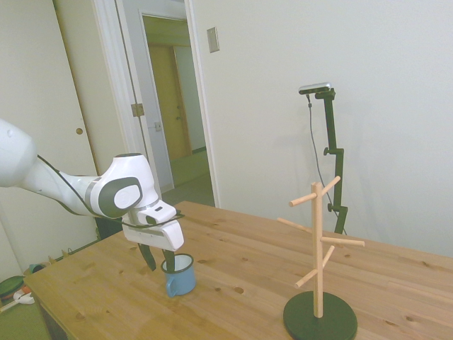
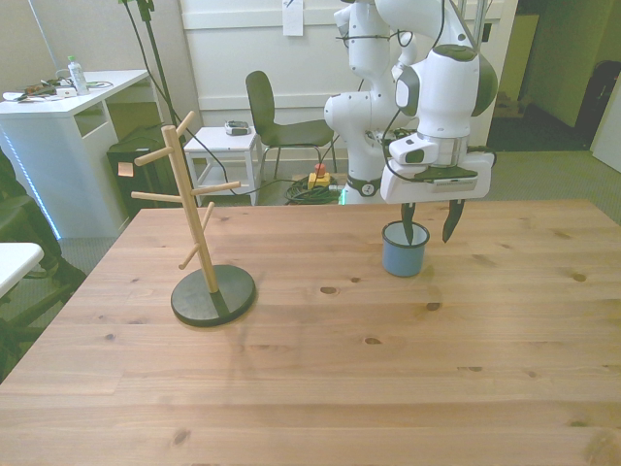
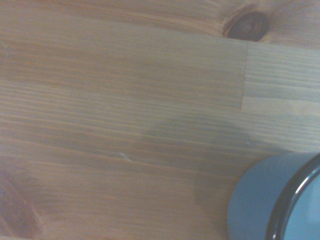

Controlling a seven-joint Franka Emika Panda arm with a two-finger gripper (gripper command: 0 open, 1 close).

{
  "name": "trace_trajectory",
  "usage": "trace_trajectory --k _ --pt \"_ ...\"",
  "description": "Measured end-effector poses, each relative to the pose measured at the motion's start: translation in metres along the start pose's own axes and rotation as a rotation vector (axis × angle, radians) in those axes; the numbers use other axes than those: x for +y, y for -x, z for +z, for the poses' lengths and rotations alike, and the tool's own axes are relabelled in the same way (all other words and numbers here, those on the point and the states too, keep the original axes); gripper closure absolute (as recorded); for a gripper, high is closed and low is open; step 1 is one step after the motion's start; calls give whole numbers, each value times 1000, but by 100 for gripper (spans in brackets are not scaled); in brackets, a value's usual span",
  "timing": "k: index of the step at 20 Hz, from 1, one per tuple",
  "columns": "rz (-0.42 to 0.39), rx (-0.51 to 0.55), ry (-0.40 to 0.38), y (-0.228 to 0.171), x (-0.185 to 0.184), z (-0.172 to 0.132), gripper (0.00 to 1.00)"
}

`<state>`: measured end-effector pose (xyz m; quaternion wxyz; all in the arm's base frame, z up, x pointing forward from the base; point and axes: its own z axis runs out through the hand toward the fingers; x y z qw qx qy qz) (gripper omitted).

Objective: Hang the mug

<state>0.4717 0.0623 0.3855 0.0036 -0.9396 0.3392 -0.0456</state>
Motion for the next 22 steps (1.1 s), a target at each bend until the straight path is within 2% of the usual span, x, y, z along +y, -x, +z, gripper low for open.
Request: trace_trajectory --k 22 --pt "11 -2 -2 -7 1 1 100"
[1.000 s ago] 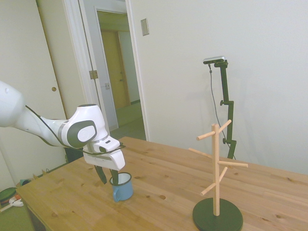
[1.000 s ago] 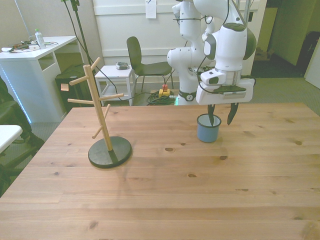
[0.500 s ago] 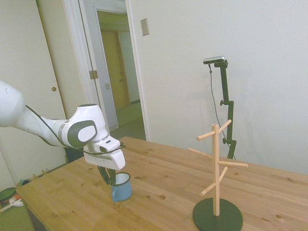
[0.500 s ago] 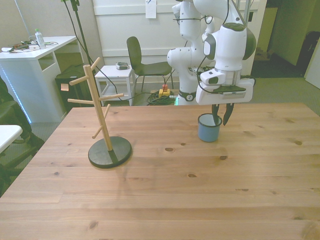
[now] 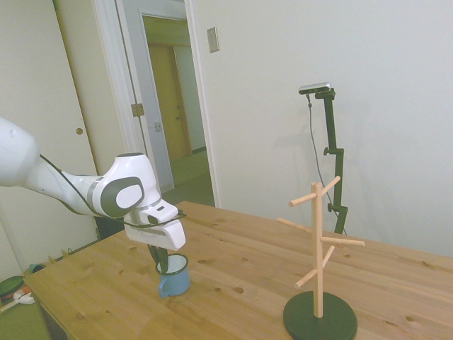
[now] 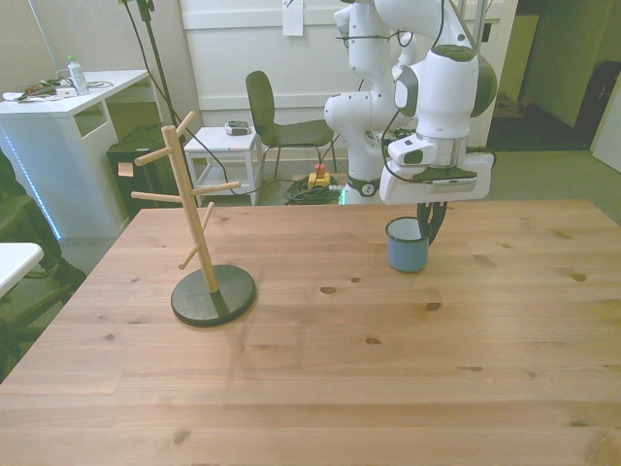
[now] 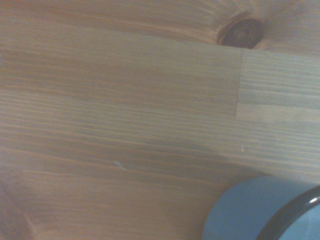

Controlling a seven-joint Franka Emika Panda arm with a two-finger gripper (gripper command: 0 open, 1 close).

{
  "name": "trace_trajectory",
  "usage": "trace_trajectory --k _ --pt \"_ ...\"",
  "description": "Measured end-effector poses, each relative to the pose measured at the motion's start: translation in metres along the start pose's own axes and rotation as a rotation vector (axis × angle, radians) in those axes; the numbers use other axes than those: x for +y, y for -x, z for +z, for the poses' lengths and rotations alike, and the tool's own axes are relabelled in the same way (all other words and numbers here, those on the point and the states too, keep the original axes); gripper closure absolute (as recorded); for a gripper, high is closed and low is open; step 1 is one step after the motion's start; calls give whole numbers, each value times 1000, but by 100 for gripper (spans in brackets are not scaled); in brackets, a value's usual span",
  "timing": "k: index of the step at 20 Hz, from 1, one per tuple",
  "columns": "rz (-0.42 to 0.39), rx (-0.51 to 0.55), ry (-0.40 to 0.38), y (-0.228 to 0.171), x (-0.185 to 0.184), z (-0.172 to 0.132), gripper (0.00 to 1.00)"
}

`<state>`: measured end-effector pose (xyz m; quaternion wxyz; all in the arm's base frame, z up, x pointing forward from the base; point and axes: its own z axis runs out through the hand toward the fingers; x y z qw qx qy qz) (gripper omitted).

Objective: Hang the mug

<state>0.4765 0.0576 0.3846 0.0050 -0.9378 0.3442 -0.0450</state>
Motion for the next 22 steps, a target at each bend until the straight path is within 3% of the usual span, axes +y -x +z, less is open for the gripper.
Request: trace_trajectory --k 5,11,22 --pt "37 26 -1 -20 17 -15 100" --pt "113 70 -3 -76 69 -74 100" --pt "141 105 -9 -174 82 -149 100"
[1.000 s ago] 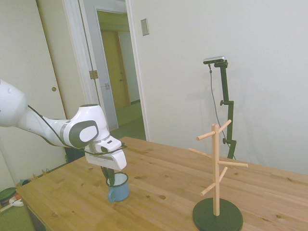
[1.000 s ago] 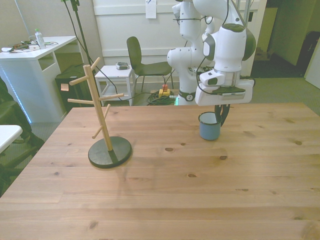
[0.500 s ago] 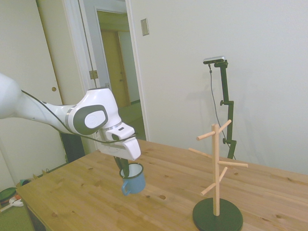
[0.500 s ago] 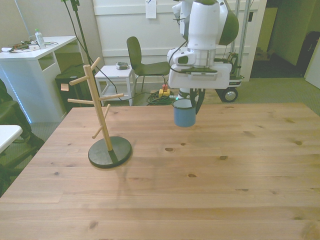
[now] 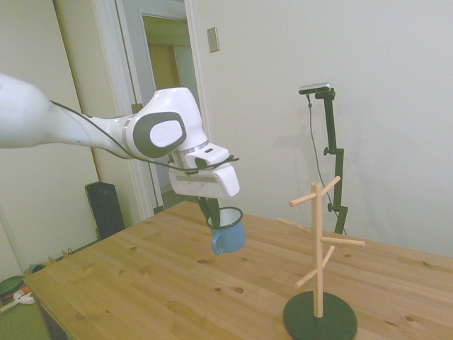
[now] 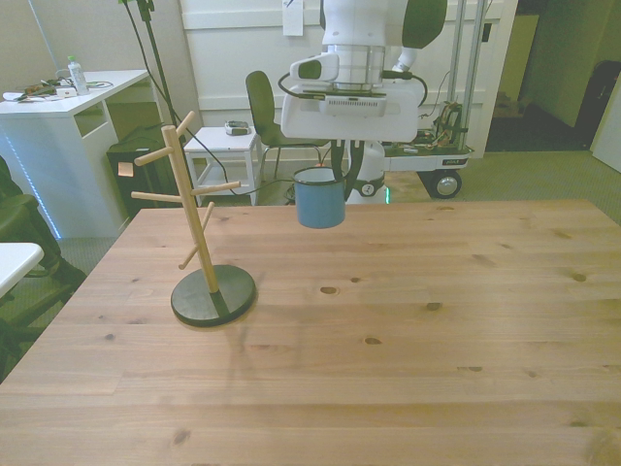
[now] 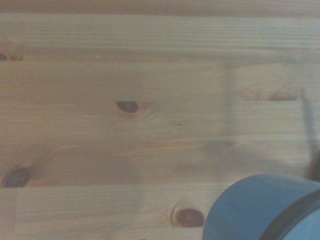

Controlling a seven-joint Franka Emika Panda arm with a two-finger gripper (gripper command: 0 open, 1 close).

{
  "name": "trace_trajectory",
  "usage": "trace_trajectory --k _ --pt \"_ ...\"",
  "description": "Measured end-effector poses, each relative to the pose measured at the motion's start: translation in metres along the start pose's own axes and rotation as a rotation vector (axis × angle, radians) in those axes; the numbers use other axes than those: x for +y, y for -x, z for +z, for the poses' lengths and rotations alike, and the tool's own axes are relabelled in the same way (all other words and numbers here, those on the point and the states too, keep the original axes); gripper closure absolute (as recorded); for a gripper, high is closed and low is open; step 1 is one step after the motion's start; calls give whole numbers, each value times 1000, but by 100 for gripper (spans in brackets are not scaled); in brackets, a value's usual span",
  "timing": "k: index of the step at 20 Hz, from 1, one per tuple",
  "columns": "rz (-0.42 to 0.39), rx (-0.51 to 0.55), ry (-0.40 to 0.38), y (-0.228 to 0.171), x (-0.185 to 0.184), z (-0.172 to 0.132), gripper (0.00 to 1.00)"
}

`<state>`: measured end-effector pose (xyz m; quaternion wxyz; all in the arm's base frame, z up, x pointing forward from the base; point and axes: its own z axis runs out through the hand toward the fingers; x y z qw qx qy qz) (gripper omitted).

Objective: Hang the mug

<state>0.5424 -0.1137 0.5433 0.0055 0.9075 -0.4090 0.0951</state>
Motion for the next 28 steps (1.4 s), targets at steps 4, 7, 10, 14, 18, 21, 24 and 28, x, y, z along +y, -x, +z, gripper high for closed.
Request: trace_trajectory --k 4,7,10,14,18,21,24,28 --pt "2 4 6 -31 -10 -10 100" --pt "3 4 10 -47 -17 -16 100" --pt "4 2 12 -58 -19 -19 100" --pt "16 -11 18 -68 -11 -10 100" --pt "42 -28 8 -77 2 -6 100" --pt "60 -30 4 -83 11 -6 100" --pt "71 -30 -7 -87 16 -8 100" --pt "79 -22 -14 -96 23 -17 100"
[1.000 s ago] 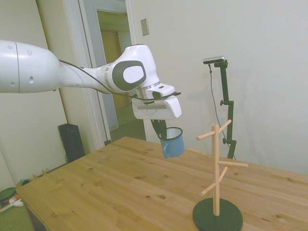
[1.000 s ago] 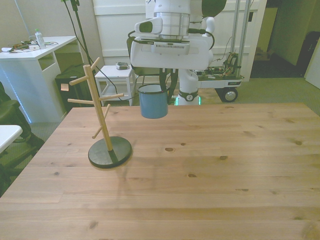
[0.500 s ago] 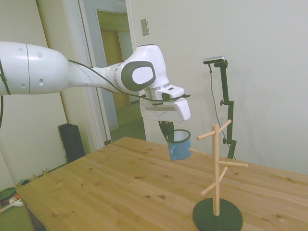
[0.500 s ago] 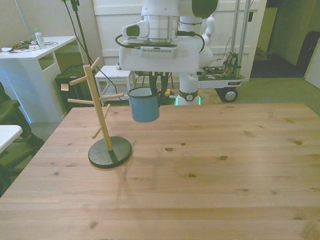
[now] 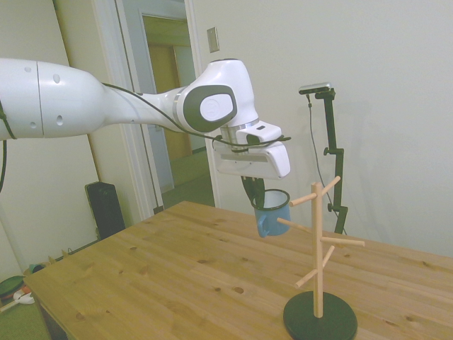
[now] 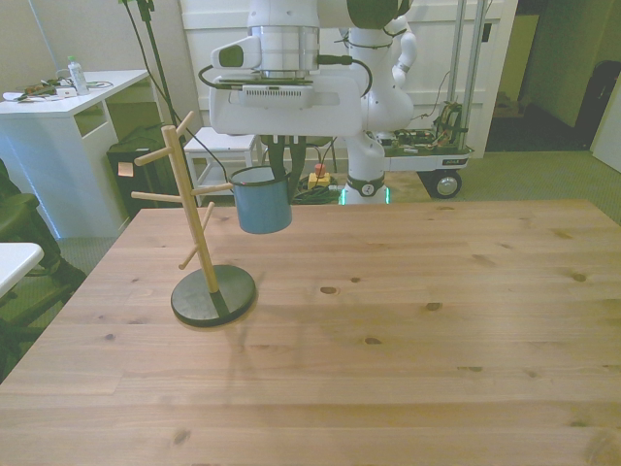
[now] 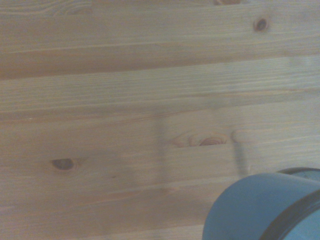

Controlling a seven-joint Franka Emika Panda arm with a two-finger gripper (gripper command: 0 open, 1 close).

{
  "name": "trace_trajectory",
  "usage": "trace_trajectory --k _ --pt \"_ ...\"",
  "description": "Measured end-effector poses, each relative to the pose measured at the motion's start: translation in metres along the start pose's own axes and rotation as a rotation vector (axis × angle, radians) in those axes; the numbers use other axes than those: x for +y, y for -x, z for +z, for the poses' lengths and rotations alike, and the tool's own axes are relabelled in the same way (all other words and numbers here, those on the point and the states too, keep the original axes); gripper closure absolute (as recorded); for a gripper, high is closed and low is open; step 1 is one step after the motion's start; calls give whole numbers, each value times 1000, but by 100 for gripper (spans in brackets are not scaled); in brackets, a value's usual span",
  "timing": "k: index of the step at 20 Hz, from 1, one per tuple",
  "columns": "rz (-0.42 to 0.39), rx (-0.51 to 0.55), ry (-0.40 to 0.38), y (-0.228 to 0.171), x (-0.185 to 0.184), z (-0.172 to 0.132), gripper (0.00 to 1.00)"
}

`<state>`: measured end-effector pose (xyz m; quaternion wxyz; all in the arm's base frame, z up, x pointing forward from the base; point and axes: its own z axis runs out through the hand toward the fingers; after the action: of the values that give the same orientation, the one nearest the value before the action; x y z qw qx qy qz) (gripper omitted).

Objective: Hang the mug

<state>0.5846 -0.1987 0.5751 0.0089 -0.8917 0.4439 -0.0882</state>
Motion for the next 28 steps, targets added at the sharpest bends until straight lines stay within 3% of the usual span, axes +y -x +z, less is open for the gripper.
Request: trace_trajectory --k 12,13,28 --pt "33 -10 4 -33 26 6 100" --pt "38 -17 3 -35 28 6 0" --pt "63 -49 17 -43 39 19 0"
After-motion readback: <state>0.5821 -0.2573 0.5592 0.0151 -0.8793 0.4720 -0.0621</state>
